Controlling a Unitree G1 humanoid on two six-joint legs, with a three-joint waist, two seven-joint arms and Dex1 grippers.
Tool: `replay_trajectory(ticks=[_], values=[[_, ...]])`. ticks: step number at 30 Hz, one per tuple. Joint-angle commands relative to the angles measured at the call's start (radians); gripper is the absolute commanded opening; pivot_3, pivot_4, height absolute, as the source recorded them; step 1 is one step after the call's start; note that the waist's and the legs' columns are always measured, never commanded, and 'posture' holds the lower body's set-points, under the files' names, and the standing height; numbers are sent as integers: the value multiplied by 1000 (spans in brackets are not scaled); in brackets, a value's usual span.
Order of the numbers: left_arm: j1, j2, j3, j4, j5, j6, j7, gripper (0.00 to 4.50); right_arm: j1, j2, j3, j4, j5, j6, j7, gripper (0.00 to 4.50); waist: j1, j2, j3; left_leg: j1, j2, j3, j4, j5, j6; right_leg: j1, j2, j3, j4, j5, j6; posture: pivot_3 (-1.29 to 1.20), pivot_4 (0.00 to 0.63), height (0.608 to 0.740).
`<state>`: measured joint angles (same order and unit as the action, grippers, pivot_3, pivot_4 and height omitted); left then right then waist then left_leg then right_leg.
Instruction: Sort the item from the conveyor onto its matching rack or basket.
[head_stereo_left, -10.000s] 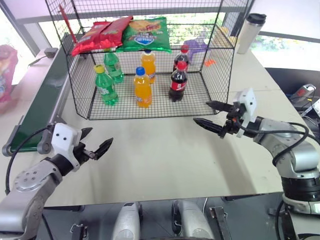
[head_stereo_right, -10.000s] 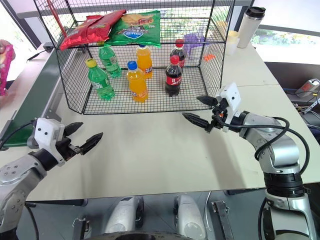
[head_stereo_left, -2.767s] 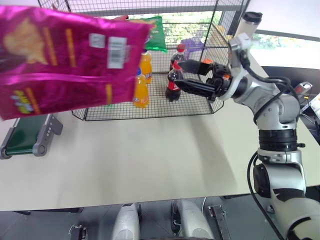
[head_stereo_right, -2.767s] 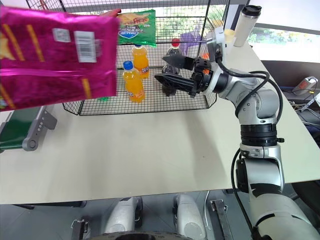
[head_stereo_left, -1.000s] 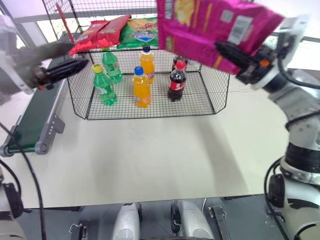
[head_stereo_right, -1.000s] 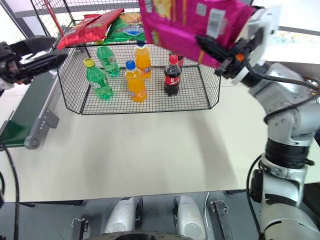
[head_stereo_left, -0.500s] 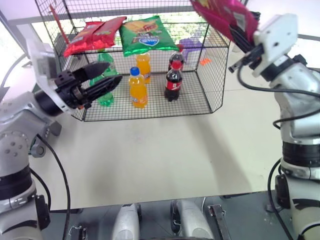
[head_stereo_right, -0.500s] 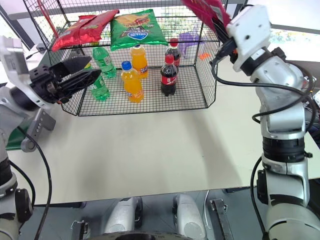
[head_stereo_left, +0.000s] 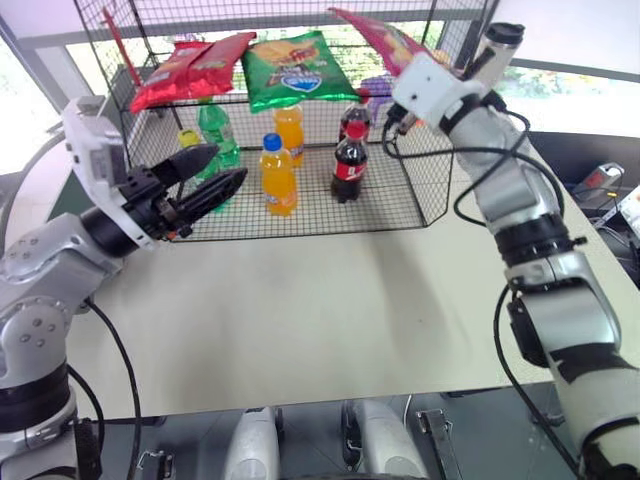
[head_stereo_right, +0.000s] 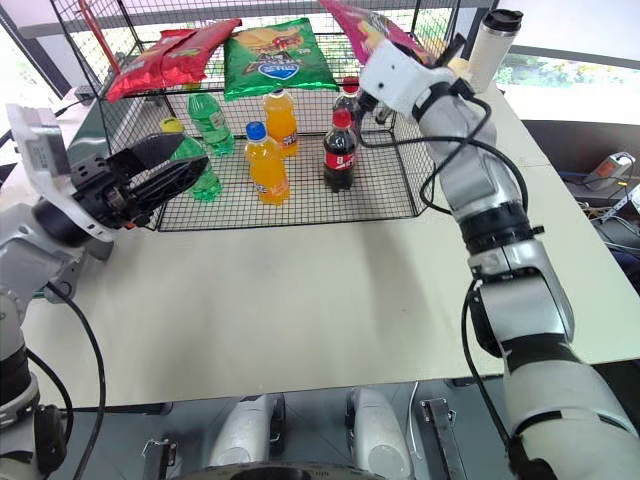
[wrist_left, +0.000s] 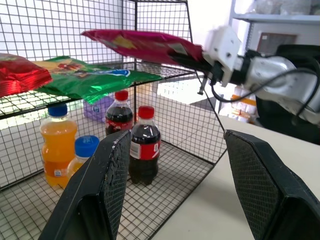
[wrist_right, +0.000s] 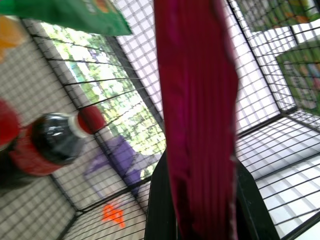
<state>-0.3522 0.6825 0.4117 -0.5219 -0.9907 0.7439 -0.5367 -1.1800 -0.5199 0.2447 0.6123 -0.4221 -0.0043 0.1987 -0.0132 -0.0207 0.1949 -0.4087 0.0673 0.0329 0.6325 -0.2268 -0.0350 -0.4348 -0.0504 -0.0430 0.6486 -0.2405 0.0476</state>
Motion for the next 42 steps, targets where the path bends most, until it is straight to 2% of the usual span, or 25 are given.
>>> replay_trajectory(ticks=[1,2,5,12,15,19,22,28,33,40,42], values=[[9,-6,13,-38,0,-39,20,3054,-72,23,1,73,-12,-5,2,0,0,0,0,0,0,0,0,0,0,0,0,0,0,0,0,0,150,740],[14,-6,10,-40,2,-43,21,3054,-79,29,0,88,-8,-9,8,0,-1,0,0,0,0,0,0,0,0,0,0,0,0,0,0,0,150,740],[26,-7,7,-43,5,-55,26,3090,-95,37,-2,125,6,-15,54,976,0,0,0,0,0,0,0,0,0,0,0,0,0,0,0,0,150,740],[36,-16,-4,-41,9,-77,38,3090,-144,19,-9,162,30,-22,166,4429,-5,0,0,1,0,0,0,0,0,0,1,1,1,0,0,0,150,740],[37,-18,-10,-35,13,-86,39,3090,-160,4,-17,163,57,-23,249,4429,-4,0,0,1,0,0,0,0,0,1,1,1,1,0,0,0,150,740],[34,-24,-21,-25,24,-99,41,3090,-183,-32,-42,146,134,9,454,4429,-2,0,0,1,0,0,0,0,0,0,1,1,0,0,0,0,150,740],[38,-30,-29,-21,35,-110,42,3090,-184,-47,-45,143,155,22,519,4429,-1,0,0,1,0,0,0,0,0,1,1,1,0,0,0,0,150,740],[42,-36,-35,-16,43,-120,44,3090,-161,-53,-51,111,187,37,599,4429,-2,0,0,2,0,1,0,0,0,1,1,1,0,0,0,0,150,740],[54,-39,-32,-9,48,-123,42,3090,-116,-57,-75,3,239,65,672,4429,0,0,0,1,0,1,0,0,0,0,1,1,0,0,0,0,150,740],[62,-40,-36,10,69,-128,48,3090,-40,-62,-136,-163,316,63,669,4429,1,0,0,0,0,1,-1,0,0,-1,1,1,0,0,0,0,150,740],[47,-39,-38,31,85,-121,64,3090,13,-68,-194,-262,378,38,660,4429,4,0,0,0,0,1,-1,0,0,0,1,1,0,0,0,0,150,740]])
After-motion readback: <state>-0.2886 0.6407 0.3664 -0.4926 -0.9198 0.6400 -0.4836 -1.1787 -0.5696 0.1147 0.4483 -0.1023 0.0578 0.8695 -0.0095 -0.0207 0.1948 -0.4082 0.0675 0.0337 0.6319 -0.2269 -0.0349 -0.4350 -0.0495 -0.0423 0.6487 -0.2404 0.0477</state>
